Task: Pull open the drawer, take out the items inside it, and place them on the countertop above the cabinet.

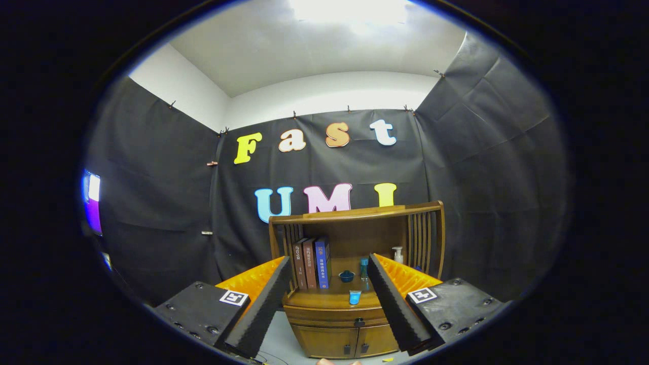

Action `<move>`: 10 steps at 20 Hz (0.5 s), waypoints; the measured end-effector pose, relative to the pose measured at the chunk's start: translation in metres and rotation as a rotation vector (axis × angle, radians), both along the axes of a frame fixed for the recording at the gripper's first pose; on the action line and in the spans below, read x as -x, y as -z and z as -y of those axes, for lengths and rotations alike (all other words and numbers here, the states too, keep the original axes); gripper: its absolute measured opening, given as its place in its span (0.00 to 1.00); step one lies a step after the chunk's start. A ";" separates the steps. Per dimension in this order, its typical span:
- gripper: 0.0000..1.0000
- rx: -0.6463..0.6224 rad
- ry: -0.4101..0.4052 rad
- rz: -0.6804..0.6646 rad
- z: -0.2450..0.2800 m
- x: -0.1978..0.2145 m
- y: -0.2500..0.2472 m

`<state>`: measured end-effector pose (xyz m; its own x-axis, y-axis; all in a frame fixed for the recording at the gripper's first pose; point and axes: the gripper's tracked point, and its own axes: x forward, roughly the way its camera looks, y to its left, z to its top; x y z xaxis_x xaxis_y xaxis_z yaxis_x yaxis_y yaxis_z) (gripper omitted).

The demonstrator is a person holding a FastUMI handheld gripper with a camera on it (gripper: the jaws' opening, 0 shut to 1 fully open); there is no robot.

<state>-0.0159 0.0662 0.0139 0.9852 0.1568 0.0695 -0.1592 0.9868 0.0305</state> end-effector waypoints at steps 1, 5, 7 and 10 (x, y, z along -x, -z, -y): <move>0.98 0.002 0.004 0.004 0.003 0.001 -0.001; 0.98 -0.007 0.013 0.003 0.007 0.003 0.002; 0.98 -0.009 0.016 0.002 0.009 0.003 0.001; 0.98 -0.002 0.020 0.006 0.010 0.003 -0.001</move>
<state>-0.0190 0.0565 0.0144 0.9877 0.1370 0.0755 -0.1397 0.9897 0.0318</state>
